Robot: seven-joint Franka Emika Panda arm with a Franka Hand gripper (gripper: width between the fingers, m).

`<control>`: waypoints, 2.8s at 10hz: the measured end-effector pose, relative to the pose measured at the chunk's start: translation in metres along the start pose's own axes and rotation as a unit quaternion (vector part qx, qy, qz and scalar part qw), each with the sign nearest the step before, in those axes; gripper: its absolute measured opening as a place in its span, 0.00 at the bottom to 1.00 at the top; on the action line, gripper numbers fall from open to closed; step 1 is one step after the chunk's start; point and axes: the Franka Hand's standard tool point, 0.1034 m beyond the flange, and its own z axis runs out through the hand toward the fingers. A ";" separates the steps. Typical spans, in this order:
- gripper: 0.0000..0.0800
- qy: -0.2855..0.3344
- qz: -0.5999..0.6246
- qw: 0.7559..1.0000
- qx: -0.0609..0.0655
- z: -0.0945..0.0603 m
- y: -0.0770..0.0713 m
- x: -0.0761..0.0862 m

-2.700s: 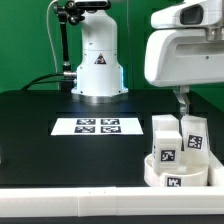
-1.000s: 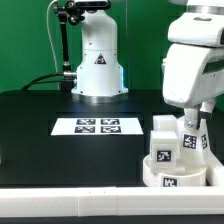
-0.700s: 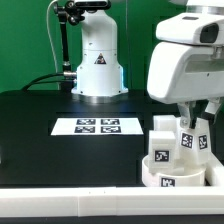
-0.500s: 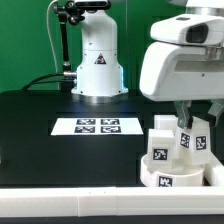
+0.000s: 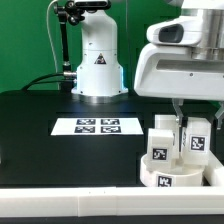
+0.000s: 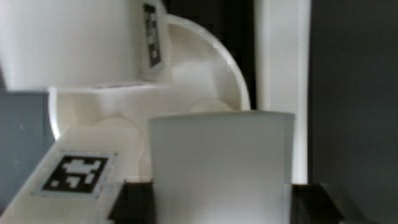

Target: Assemble stool

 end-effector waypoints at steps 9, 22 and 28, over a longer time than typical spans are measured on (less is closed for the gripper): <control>0.42 -0.007 0.327 0.945 0.010 0.000 -0.003 -0.001; 0.54 -0.044 0.777 0.619 0.104 0.004 -0.009 0.006; 0.81 -0.041 0.654 0.751 0.082 -0.014 -0.022 0.011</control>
Offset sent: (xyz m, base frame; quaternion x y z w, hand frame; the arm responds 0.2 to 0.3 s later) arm 0.0000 0.0000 0.0000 0.0000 0.0000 0.1296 0.9916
